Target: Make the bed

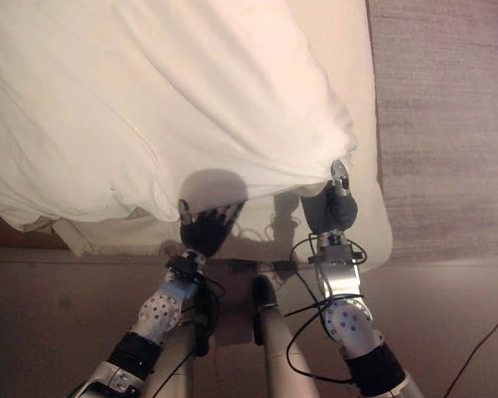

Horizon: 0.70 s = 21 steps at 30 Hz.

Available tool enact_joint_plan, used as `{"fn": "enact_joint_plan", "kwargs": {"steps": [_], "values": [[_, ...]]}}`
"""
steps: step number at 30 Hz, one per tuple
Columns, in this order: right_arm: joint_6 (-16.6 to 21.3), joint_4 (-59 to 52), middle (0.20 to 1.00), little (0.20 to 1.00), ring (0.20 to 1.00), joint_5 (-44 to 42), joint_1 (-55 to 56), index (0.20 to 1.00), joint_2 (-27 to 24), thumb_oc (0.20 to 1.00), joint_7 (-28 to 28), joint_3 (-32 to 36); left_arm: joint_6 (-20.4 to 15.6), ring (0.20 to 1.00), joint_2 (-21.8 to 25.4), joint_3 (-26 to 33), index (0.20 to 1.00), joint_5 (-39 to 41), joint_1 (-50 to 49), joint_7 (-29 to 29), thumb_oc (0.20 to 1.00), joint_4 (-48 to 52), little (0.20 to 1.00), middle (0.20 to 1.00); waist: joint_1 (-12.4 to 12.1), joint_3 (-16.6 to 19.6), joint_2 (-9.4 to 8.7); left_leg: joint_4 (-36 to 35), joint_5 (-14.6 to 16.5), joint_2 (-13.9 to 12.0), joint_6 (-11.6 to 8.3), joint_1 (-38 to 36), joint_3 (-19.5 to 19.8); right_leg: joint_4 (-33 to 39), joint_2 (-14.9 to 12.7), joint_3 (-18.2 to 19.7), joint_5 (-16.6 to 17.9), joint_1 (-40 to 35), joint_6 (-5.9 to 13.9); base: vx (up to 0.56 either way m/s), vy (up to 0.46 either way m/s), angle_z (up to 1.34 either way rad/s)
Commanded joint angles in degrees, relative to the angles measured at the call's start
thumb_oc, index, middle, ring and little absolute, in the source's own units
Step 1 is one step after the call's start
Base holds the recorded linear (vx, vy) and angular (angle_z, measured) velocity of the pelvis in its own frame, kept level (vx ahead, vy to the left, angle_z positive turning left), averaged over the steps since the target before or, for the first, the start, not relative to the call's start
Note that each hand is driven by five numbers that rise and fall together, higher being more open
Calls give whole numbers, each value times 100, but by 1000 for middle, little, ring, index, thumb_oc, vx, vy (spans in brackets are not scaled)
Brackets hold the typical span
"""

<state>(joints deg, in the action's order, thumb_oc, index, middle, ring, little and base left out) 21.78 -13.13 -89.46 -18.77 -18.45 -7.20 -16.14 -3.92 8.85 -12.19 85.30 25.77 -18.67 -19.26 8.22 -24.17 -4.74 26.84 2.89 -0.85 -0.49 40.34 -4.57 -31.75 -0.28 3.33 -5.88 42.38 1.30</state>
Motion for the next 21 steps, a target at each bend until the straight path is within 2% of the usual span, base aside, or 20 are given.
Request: {"fn": "enact_joint_plan", "kwargs": {"steps": [1, 6, 14, 17, 21], "values": [[154, -892, 200, 200, 200, 265, 424, 200, 91, 200, -411, 631, -372, 1000, -35, 362, 1000, 187, 27, 73, 1000, -273, 1000, 1000, 63, 549, 127, 128, 108, 20, -174, 118, -46, 528, 126, -24, 510, 79, 426, 0, 0, 0], [82, -806, 200, 200, 200, 273, 467, 200, 70, 200, -432, 649, -545, 1000, 63, 635, 1000, 129, 241, 174, 1000, -564, 1000, 1000, 84, 561, 139, 140, 121, 10, -183, 121, -55, 510, 121, -19, 503, 91, 429, 0, 0, 0], [2, -765, 200, 200, 200, 362, 605, 200, -9, 200, -385, 786, -1048, 1000, 284, 1349, 1000, 215, 679, 626, 1000, -1277, 1000, 1000, 142, 589, 145, 139, 104, -30, -201, 137, -93, 505, 105, -15, 512, 122, 445, 0, 0, 0], [1, -755, 200, 200, 200, 405, 708, 200, -57, 200, -325, 917, -1331, 1000, 444, 1715, 1000, 308, 850, 759, 1000, -1309, 1000, 1000, 151, 576, 158, 135, 137, -39, -219, 110, -97, 475, 112, -11, 464, 104, 450, 0, 0, 0], [-21, -770, 200, 200, 200, 456, 792, 200, -106, 200, -265, 1019, -1513, 1000, 618, 1901, 1000, 309, 906, 910, 1000, -1306, 1000, 1000, 146, 561, 170, 152, 150, -43, -227, 96, -98, 433, 116, -12, 440, 103, 445, 0, 0, 0]]}}
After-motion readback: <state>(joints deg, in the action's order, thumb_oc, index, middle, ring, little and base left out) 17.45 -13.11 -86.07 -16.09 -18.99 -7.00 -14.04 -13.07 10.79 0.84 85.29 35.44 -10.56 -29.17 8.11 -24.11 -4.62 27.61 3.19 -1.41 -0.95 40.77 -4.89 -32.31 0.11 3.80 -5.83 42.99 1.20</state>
